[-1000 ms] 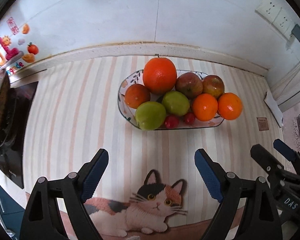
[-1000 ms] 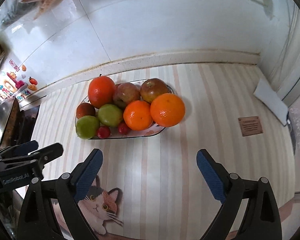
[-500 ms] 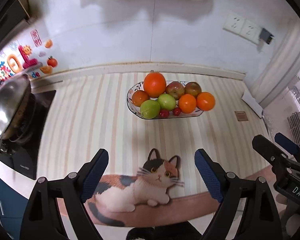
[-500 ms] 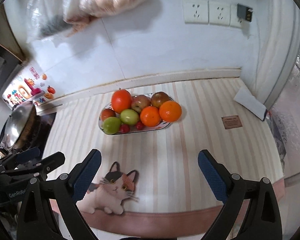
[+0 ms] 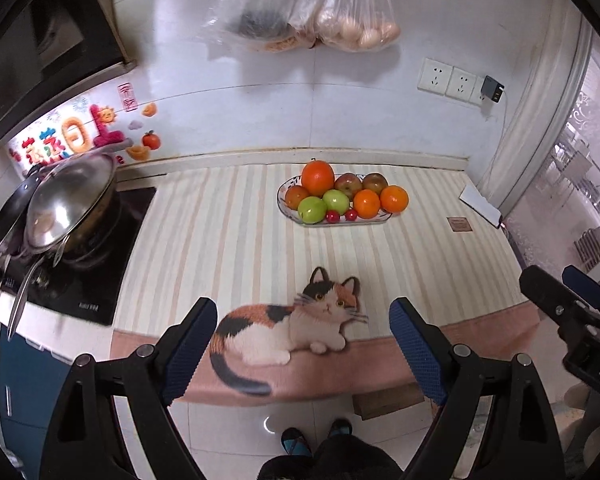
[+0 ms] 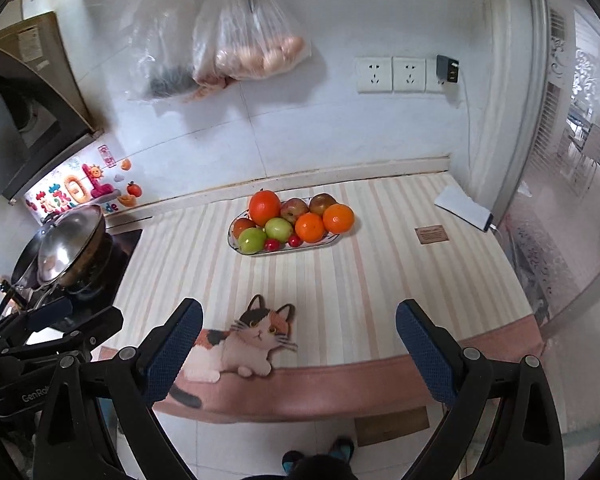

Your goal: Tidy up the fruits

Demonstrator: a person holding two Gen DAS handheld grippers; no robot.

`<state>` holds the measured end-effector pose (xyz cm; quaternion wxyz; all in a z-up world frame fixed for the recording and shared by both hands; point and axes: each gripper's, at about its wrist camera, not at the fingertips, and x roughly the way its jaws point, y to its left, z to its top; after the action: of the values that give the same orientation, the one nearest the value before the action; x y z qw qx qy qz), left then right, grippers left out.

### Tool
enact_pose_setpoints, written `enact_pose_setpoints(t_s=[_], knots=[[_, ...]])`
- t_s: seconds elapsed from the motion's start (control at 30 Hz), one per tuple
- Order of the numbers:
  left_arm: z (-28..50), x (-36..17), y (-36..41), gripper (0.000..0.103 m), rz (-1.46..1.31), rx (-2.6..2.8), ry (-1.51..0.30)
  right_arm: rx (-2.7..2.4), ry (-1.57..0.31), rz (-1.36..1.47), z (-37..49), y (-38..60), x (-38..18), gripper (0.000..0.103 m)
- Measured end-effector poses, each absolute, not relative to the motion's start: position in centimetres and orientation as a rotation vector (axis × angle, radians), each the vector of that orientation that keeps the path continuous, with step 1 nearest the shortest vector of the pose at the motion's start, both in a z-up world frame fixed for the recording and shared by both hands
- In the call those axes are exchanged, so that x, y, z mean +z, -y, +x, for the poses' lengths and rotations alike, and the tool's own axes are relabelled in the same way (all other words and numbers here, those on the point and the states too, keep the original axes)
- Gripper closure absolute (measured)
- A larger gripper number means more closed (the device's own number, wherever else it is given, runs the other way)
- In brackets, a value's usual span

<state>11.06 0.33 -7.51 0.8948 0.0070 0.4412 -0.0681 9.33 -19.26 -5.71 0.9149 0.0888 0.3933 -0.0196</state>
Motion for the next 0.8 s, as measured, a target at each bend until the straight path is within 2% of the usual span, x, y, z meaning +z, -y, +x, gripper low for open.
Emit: enact_pose_setpoints(t_s=[0.4,0.8], knots=[[3.7,-4.1,-1.0,0.015,0.002,-0.075,-0.813,-0.013,-0.739,0.136,0.8,18.6,-2.1,0.003],[2.6,-3.5,0.0,0.015,0.002,-0.064,-0.78,0.01,-0.722,0.138,-0.2,19.6,-1.0,0.003]])
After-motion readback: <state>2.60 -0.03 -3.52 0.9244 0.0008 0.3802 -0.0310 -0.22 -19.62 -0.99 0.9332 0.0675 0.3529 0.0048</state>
